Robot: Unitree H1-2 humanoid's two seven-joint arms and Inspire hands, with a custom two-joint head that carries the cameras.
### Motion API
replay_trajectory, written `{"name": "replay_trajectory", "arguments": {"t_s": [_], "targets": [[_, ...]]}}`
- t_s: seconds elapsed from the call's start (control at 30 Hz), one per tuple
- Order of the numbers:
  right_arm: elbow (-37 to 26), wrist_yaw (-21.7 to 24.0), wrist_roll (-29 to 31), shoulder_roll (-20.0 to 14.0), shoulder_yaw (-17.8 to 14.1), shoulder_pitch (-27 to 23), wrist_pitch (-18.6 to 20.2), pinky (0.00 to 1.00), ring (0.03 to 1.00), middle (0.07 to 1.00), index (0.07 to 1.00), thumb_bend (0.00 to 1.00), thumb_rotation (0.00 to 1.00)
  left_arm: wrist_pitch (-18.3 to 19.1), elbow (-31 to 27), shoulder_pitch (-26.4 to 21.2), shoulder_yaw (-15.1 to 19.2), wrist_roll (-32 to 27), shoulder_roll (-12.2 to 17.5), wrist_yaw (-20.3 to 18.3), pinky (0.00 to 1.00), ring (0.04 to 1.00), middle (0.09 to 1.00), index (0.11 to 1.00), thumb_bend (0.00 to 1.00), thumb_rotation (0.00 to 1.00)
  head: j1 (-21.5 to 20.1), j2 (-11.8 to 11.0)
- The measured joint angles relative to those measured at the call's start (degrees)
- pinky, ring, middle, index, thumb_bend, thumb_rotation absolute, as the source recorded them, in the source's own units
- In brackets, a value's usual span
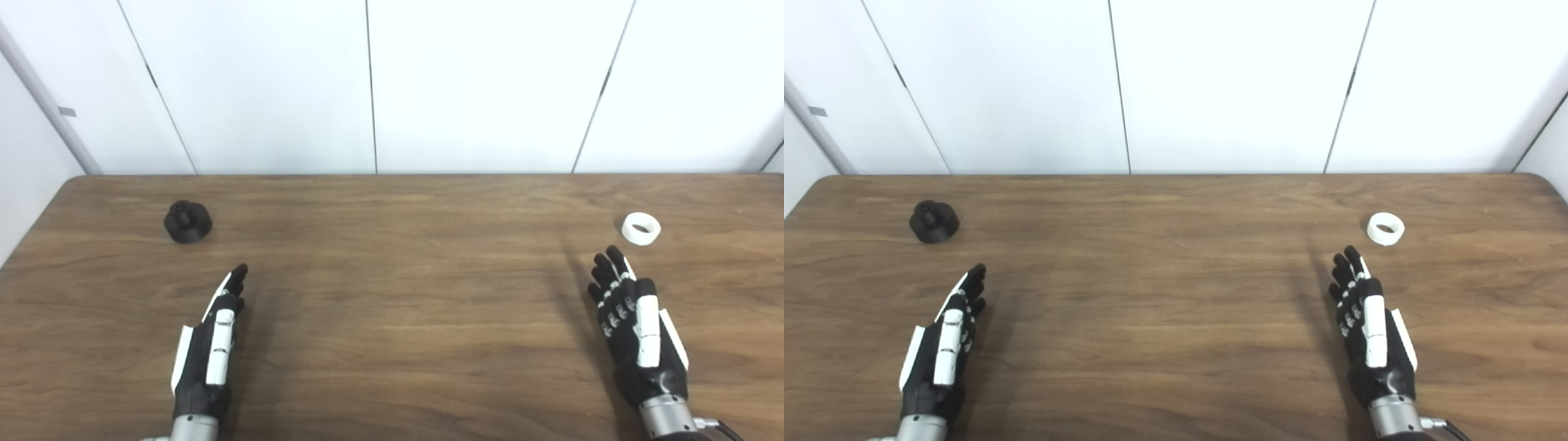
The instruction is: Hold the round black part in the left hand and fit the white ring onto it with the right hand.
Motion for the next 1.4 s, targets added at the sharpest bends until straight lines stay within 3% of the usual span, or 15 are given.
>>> {"name": "replay_trajectory", "arguments": {"t_s": [0.4,0.53,0.77,0.83,1.03,1.27,1.4], "targets": [[0.0,0.0,0.0,0.0,0.0,0.0,0.1,1.00,0.991,0.973,0.980,0.51,1.00,0.1,0.0,0.0,0.0,0.4,0.0,0.0,1.00,1.000,0.976,0.946,0.42,0.96,-0.4,0.1],[0.0,0.0,0.0,0.0,0.0,0.0,0.0,1.00,0.997,0.981,0.988,0.51,1.00,0.1,0.0,0.0,-0.1,0.6,0.0,0.0,1.00,0.997,0.970,0.943,0.40,0.95,1.7,-0.6],[0.7,1.2,0.1,-1.5,-0.2,0.0,-1.3,1.00,0.998,0.980,0.999,0.50,1.00,-0.3,0.0,0.0,-1.1,2.0,-0.3,0.3,1.00,0.994,0.975,0.950,0.40,0.94,11.4,-4.7],[1.4,1.7,0.5,-2.0,-0.6,-0.3,-1.8,1.00,0.991,0.979,0.998,0.51,1.00,-0.4,0.1,0.0,-1.7,3.1,-0.5,0.5,1.00,0.993,0.975,0.952,0.42,0.92,11.8,-4.9],[3.3,3.1,2.3,-3.7,-1.7,-1.2,-2.1,1.00,1.000,0.981,1.000,0.54,1.00,-2.7,0.7,-0.1,-2.7,5.3,-0.8,2.1,1.00,0.991,0.967,0.945,0.47,0.89,16.3,-8.4],[5.6,4.2,2.4,-4.9,-1.7,-2.3,-3.7,1.00,1.000,0.999,1.000,0.52,1.00,-4.9,1.6,-0.4,-3.3,6.4,-1.1,2.7,1.00,0.998,0.969,0.948,0.49,0.89,17.7,-10.5],[6.5,5.3,2.6,-5.2,-1.8,-3.0,-4.9,1.00,1.000,1.000,1.000,0.51,1.00,-4.5,1.8,-0.6,-3.5,7.5,-1.1,2.8,1.00,1.000,0.972,0.950,0.53,0.83,17.5,-11.2]]}}
